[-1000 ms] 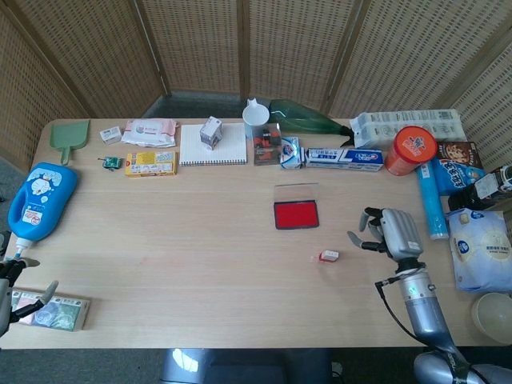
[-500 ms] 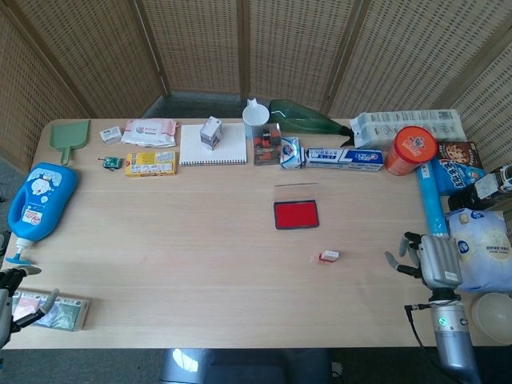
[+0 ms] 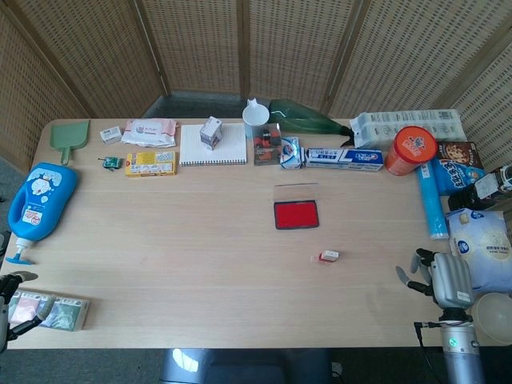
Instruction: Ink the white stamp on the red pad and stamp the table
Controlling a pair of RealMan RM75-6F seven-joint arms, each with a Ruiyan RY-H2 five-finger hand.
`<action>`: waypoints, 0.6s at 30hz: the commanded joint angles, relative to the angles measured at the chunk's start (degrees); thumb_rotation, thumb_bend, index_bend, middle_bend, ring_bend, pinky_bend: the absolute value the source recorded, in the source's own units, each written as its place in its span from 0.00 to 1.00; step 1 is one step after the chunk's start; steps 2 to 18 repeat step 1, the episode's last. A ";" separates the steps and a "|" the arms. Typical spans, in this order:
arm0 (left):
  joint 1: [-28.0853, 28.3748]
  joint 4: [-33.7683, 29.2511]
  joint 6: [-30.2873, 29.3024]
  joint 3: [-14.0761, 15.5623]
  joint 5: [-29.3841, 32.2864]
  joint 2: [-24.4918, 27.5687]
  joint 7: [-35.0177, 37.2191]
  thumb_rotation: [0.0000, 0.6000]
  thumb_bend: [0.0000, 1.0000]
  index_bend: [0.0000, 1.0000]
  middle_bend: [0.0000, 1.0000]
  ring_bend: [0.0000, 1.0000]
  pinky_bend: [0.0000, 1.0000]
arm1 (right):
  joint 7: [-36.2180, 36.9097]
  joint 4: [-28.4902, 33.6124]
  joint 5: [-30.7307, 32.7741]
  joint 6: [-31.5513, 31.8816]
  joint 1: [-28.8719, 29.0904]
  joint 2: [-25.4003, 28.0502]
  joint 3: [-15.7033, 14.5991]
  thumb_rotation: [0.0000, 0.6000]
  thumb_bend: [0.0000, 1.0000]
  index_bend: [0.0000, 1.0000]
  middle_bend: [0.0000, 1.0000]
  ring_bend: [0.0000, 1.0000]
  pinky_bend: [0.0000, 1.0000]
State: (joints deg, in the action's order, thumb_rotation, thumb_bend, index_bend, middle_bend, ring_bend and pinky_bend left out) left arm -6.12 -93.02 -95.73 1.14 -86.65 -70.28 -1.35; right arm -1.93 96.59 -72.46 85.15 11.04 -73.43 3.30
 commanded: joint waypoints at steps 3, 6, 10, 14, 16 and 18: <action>0.09 -0.27 0.21 -0.15 -0.09 0.03 -0.28 0.30 0.21 0.33 0.33 0.28 0.12 | 0.12 -0.25 -0.41 -0.09 -0.22 -0.27 0.32 0.80 0.31 0.72 0.93 1.00 0.94; 0.09 -0.27 0.21 -0.15 -0.09 0.03 -0.28 0.30 0.21 0.33 0.33 0.28 0.12 | 0.12 -0.25 -0.41 -0.09 -0.22 -0.27 0.32 0.80 0.31 0.72 0.93 1.00 0.94; 0.09 -0.27 0.21 -0.15 -0.09 0.03 -0.28 0.30 0.21 0.33 0.33 0.28 0.12 | 0.12 -0.25 -0.41 -0.09 -0.22 -0.27 0.32 0.80 0.31 0.72 0.93 1.00 0.94; 0.09 -0.27 0.21 -0.15 -0.09 0.03 -0.28 0.30 0.21 0.33 0.33 0.28 0.12 | 0.12 -0.25 -0.41 -0.09 -0.22 -0.27 0.32 0.80 0.31 0.72 0.93 1.00 0.94; 0.09 -0.27 0.21 -0.15 -0.09 0.03 -0.28 0.30 0.21 0.33 0.33 0.28 0.12 | 0.12 -0.25 -0.41 -0.09 -0.22 -0.27 0.32 0.80 0.31 0.72 0.93 1.00 0.94; 0.09 -0.27 0.21 -0.15 -0.09 0.03 -0.28 0.30 0.21 0.33 0.33 0.28 0.12 | 0.12 -0.25 -0.41 -0.09 -0.22 -0.27 0.32 0.80 0.31 0.72 0.93 1.00 0.94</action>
